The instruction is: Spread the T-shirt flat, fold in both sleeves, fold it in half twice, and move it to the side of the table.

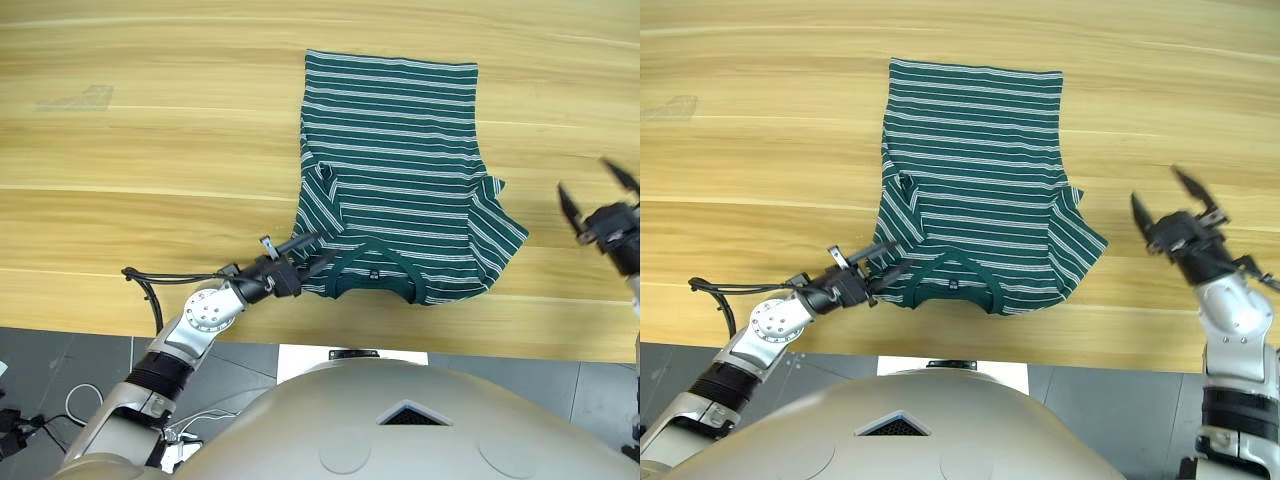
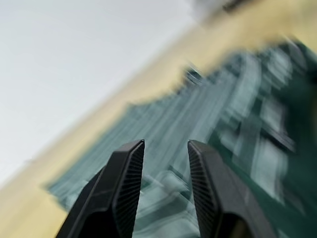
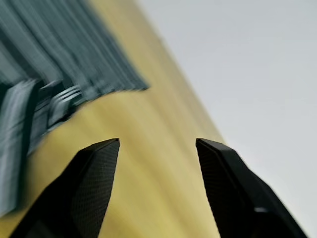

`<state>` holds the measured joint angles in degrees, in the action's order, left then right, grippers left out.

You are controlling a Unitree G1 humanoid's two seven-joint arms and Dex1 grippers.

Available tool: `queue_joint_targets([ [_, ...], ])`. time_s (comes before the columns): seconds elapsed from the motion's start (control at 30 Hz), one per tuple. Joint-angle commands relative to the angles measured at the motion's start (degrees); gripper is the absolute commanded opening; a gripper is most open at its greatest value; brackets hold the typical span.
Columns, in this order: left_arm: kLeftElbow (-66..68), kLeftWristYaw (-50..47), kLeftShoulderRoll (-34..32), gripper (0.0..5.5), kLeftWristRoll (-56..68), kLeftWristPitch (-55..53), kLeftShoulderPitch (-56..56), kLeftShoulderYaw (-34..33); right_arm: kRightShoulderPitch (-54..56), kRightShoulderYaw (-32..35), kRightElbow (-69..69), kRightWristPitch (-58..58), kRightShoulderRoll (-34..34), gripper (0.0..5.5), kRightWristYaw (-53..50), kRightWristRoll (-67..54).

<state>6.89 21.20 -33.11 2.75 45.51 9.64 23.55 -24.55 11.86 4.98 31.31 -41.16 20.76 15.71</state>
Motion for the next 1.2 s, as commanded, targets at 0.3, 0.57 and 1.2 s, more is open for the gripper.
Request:
queue_joint_targets([
  [0.3,-7.5,-6.6,8.8,1.61,1.0,-8.3,-2.0,-14.3,-8.1,-9.7,-2.1,8.6,-6.3,2.84,-0.7,13.6],
  [0.57,-11.2,-9.7,10.4,1.61,-1.1,-10.7,2.3,-22.4,3.2,-13.7,5.3,7.3,-4.8,2.84,-5.2,15.7],
  [1.2,-10.6,-8.9,13.4,1.69,-1.2,-10.9,4.4,-25.2,8.9,-16.8,14.6,10.4,-8.7,2.03,-7.3,14.4],
])
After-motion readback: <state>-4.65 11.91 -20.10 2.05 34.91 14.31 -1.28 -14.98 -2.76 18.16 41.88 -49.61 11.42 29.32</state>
